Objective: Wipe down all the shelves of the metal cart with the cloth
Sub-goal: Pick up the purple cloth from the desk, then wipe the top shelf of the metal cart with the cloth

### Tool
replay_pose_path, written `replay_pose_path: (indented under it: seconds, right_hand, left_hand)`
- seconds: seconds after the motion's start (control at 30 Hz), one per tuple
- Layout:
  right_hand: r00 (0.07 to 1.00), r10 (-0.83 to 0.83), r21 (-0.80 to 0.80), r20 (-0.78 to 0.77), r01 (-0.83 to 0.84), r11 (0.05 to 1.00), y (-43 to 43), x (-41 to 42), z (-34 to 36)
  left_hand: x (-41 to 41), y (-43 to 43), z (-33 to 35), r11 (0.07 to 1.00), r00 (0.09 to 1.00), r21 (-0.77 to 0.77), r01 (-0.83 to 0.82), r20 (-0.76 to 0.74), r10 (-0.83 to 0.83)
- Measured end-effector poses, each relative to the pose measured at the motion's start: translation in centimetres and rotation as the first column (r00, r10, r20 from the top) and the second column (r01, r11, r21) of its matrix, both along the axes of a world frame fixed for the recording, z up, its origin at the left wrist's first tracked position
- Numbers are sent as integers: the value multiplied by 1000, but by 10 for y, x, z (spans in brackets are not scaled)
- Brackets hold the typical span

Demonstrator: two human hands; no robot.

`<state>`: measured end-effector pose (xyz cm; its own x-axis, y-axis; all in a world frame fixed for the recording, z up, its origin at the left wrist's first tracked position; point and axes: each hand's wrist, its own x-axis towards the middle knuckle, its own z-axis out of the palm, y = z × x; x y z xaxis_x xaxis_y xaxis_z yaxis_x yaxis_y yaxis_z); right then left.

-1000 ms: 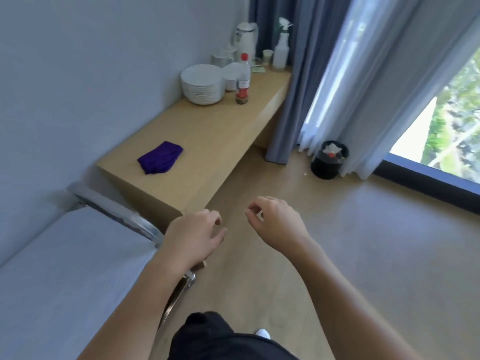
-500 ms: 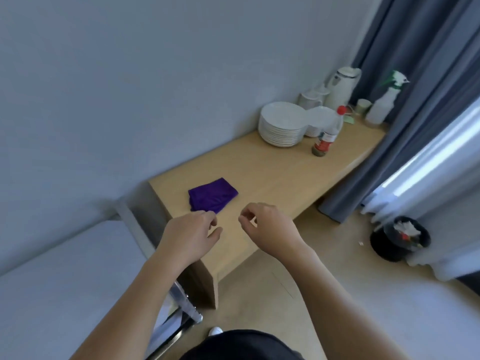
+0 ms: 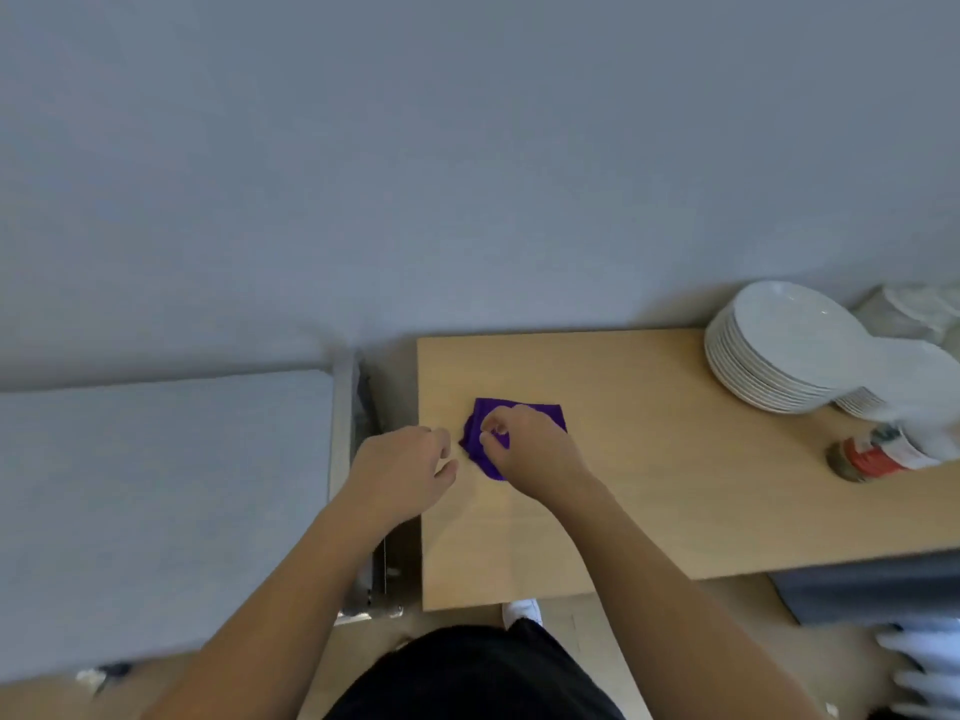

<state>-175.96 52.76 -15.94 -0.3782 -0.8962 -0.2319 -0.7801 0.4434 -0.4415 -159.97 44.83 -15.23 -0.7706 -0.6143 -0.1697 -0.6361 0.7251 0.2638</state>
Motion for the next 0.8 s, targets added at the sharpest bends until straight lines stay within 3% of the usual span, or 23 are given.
replay_pose_path:
  seconds: [0.17,0.3,0.4,0.5,0.6,0.67,0.8]
  right_hand:
    - [996,78,122,-30,-74,990,-12,-47,-39]
    - [995,94,204,31,-98,974,-20,-58,-67]
    - [972,180,266,-154,-134,954,-16,-49,-87]
    - [937,271,187,-220,-233,954,-17,-47,-94]
    - [905,426,90,0,-424,901,-19,-40,-93]
    - [876,462,-3,140,-466,885,-18,-27,-81]
    - [786,604,-180,132,-580,794,-3,9,-52]
  left_hand:
    - [-27,10,-18,981,984,69,-179,23,178]
    - [-35,29,-29,946,950,84,-313,36,311]
    - [-29,45,-35,901,905,90,-425,12,426]
    - [-16,64,-38,834,835,58,-548,-12,549]
    - [0,86,-38,749,749,54,-660,-24,662]
    - [11,98,-36,715,714,64,-697,-27,699]
    - [38,117,-28,680,677,71,-730,-67,733]
